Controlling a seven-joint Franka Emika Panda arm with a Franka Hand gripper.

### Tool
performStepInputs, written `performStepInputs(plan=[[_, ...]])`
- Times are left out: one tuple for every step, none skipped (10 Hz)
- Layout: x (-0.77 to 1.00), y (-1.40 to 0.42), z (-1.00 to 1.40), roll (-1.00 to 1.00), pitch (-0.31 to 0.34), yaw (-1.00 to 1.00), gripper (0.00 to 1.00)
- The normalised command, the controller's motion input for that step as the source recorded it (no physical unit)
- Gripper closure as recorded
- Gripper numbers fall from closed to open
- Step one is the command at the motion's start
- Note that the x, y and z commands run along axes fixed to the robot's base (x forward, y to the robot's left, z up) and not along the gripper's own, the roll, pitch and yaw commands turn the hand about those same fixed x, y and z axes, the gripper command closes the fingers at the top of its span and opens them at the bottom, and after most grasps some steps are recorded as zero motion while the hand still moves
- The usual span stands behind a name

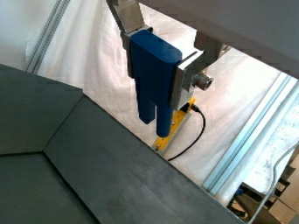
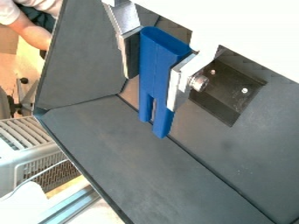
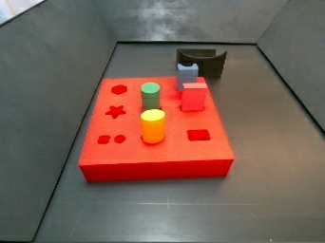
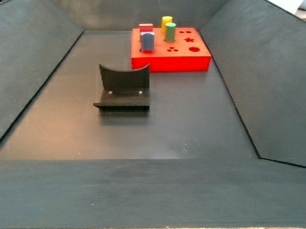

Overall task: Pick up the square-circle object. Move up. Rotate the square-circle object. Place the square-circle object on the fixture. Regrasp the square-circle object. Move to above the board. Insert the square-circle object.
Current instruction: Move to above the board.

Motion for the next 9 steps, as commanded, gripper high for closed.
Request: performStepInputs(plan=[[-0.58, -1.00, 0.06, -1.00, 0.006, 0.00, 1.00], [-0.58, -1.00, 0.06, -1.00, 0.005, 0.00, 1.00], [-0.61, -1.00, 0.08, -1.00, -0.019, -0.01, 1.00], [-0.62, -1.00, 0.06, -1.00, -0.027, -0.01, 1.00], [-0.62, -1.00, 0.06, -1.00, -0.030, -0.01, 1.00], [-0.63, -1.00, 0.06, -1.00, -0.029, -0.01, 1.00], [-0.65, -1.00, 0.06, -1.00, -0.037, -0.02, 1.00], [-0.67, -1.00, 0.06, -1.00, -0.045, -0.02, 1.00], [-0.69, -1.00, 0.06, -1.00, -0.054, -0.02, 1.00]])
